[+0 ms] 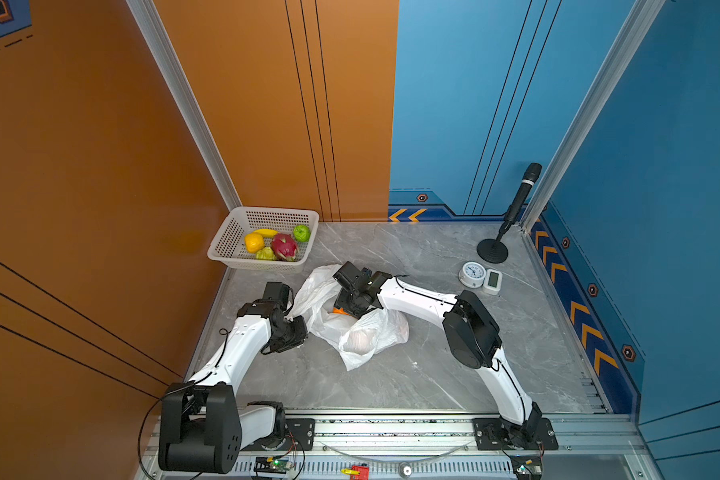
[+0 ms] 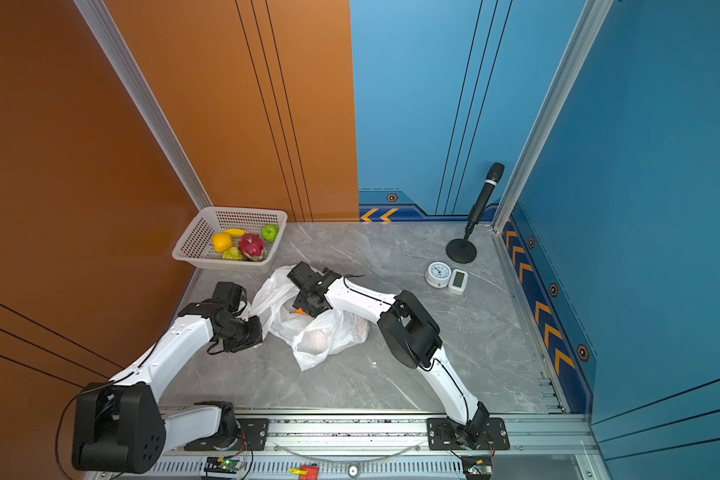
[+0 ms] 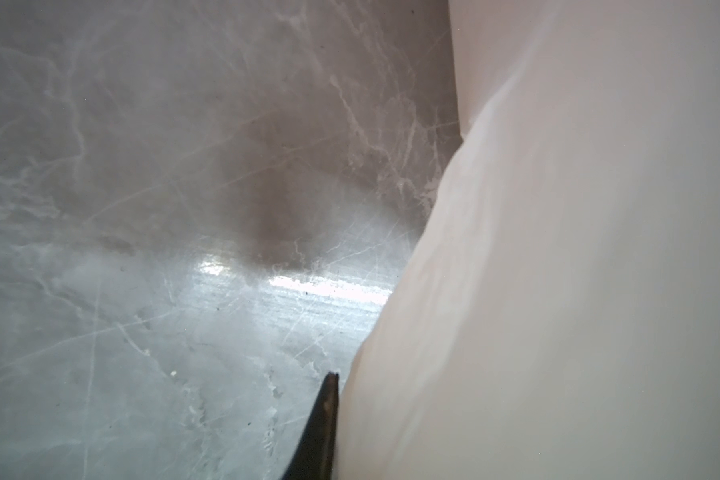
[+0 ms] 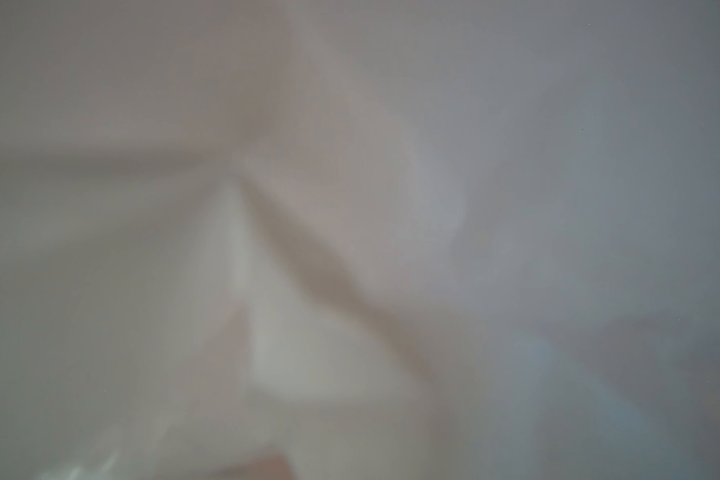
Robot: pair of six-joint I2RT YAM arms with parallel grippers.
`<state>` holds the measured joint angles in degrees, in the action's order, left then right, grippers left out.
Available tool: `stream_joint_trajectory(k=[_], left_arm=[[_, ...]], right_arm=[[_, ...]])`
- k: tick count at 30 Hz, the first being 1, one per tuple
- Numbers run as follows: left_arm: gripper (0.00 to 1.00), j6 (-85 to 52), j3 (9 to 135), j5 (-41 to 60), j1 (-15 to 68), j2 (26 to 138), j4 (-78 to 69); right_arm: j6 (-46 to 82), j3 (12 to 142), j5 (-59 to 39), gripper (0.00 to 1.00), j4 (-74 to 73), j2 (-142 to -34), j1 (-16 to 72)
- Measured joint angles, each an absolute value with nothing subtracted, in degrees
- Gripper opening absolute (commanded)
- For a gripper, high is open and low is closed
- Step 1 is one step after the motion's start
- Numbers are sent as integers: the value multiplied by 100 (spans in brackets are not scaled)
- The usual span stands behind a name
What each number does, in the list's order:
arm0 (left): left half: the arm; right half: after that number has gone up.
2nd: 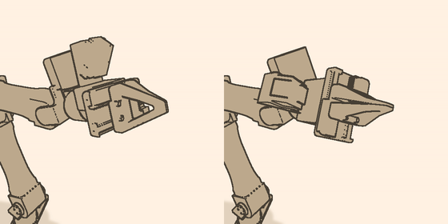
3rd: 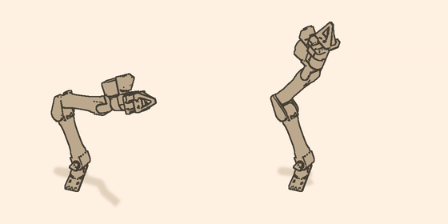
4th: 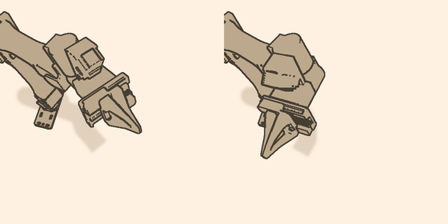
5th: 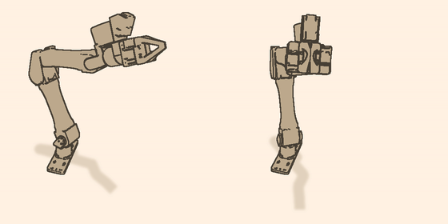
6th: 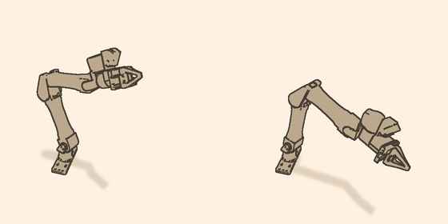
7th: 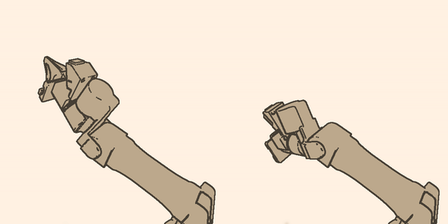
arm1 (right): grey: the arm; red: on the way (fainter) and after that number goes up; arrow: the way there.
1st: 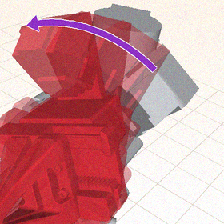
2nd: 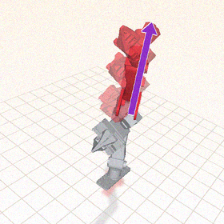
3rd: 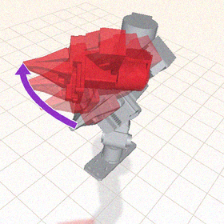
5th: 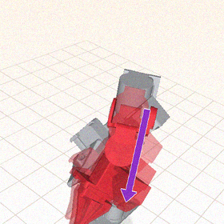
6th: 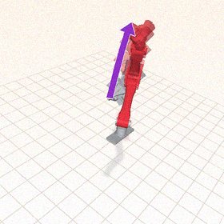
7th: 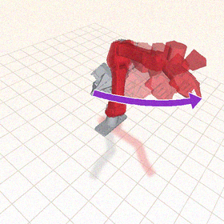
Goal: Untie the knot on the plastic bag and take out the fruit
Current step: 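Grasp an orange inside the bag with the right gripper and lift it out, then raise the orange with the right gripper toward the left gripper, which closes on it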
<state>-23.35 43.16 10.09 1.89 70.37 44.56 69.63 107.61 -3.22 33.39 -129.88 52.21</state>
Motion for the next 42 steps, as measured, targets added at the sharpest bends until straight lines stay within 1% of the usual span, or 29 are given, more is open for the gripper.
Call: stream_joint_trajectory(k=[4, 6, 9, 12, 14, 16, 23, 26, 29, 35, 42], left_arm=[[15, -2333, 4320, 1009, 189, 7037, 4456], [18, -2333, 4331, 1011, 189, 7037, 4458], [26, -2292, 4403, 1009, 226, 7037, 4464], [39, -2239, 4508, 1009, 309, 7026, 4482], [46, -2228, 4587, 1011, 349, 6980, 4523], [49, -2237, 4694, 1009, 386, 6882, 4593], [66, -2316, 5297, 982, 480, 6340, 4722], [71, -2331, 5662, 985, 491, 6270, 4803], [75, -2346, 6095, 1017, 510, 6351, 4901], [80, -2359, 6904, 1184, 749, 6539, 4923], [82, -2279, 7594, 1691, 1026, 6683, 4668]], right_arm=[[6882, 10608, -303, 53, 3330, -12731, 5247], [6860, 10484, -274, 53, 3323, -12505, 5266], [6818, 10331, -228, 53, 3271, -12158, 5312], [6777, 10149, -163, 53, 3232, -11830, 5363], [6753, 10090, -121, 53, 3232, -11675, 5389], [6733, 10031, -117, 53, 3229, -11550, 5408], [6707, 9935, -62, 53, 3232, -11089, 5417], [6709, 9935, -12, 53, 3218, -10844, 5415], [6716, 9961, -8, 53, 3188, -10643, 5400], [6877, 10036, -40, 52, 2947, -10444, 5293], [7249, 10038, -342, 52, 2650, -10123, 5037]])
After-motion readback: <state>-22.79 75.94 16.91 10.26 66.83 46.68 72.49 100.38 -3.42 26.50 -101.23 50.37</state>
